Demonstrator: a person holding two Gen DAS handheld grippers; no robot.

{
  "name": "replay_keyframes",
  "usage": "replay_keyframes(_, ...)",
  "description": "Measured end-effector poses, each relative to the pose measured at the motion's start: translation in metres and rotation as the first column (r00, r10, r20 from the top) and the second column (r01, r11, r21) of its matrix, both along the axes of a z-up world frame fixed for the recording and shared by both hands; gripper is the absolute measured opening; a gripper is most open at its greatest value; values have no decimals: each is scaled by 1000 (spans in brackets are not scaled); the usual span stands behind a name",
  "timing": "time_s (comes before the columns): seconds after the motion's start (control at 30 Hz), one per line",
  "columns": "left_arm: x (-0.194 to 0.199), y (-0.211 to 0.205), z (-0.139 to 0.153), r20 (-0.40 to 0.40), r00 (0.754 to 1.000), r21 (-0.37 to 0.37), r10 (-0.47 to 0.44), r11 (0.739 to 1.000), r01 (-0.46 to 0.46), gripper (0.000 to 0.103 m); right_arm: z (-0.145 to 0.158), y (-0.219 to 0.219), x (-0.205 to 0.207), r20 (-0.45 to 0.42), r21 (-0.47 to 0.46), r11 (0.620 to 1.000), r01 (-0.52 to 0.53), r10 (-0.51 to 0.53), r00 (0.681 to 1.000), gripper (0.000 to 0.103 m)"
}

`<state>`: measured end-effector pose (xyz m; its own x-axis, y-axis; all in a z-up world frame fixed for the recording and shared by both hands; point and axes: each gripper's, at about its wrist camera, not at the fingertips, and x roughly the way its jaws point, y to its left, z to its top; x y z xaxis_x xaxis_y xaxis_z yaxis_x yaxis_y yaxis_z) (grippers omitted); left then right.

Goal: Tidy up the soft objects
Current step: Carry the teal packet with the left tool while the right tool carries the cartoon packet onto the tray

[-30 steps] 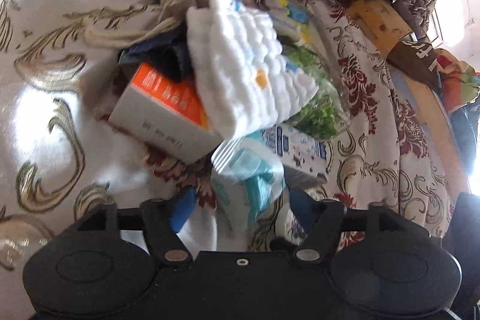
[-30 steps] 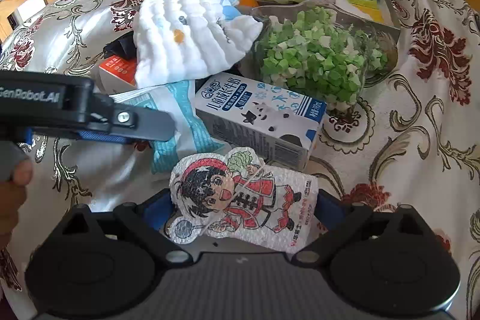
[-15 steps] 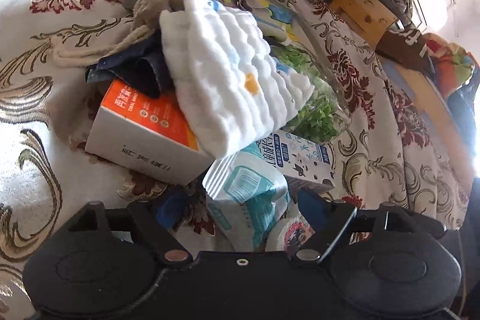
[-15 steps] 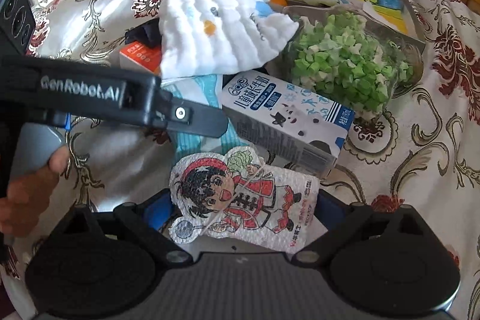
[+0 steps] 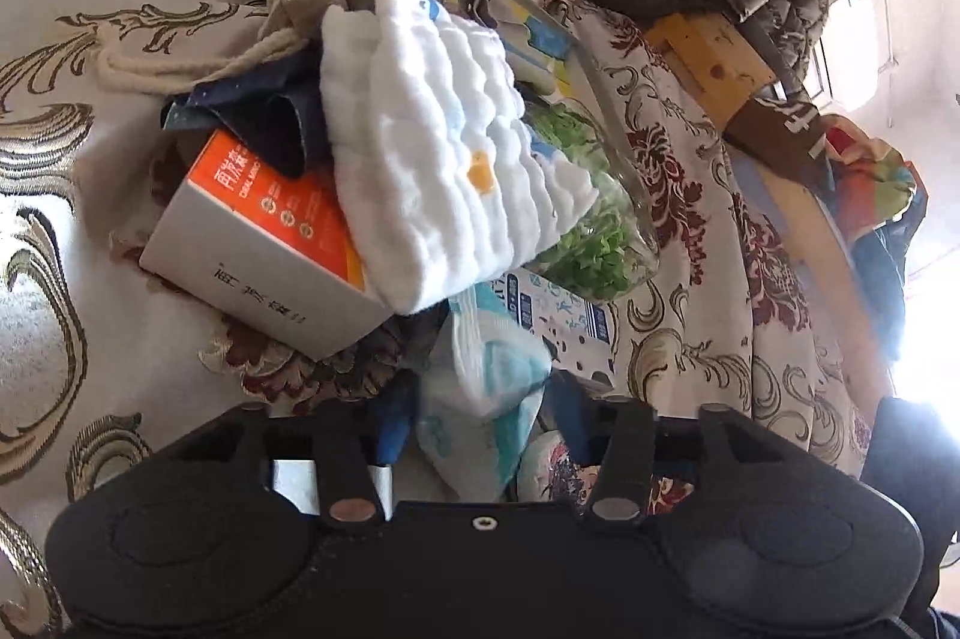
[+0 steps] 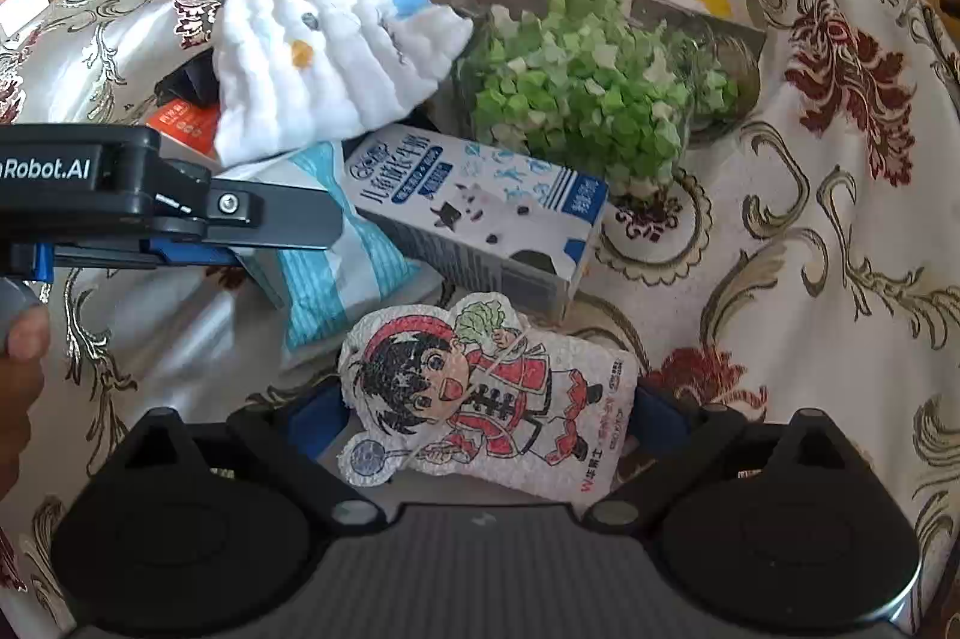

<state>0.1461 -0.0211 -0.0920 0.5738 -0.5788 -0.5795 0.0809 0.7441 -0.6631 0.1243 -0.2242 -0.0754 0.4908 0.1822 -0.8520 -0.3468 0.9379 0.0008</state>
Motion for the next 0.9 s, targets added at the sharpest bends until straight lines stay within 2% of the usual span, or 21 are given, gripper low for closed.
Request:
replay_keyframes(0.1,2,-1,0,16,1000,-13,-12,1000,12,65,-2,3,3,-5,-11,1000,-19,19,1000,99)
replay_keyframes(0.17,5,-1,-3,12,1000,-22,-12,1000,12,65,-4,5,1,-10,-19,999,-27,27,1000,99)
replay_keyframes(0.3,11,0,-9,-7,1000,-30,-1,1000,1,51,-5,6,1,-7,-17,999,-27,27,1000,99)
replay_keyframes(0.53,9,1,-9,-27,1000,-36,13,999,-14,46,5,1,-3,21,-14,1000,-21,21,1000,98)
replay_keyframes(0.77,-5,4,-1,-44,999,-30,22,999,-24,46,27,-12,-23,114,30,999,16,-19,993,98)
replay_keyframes(0.9,-19,0,15,8,1000,-1,12,1000,-12,46,42,-24,-25,193,94,995,44,-62,979,99)
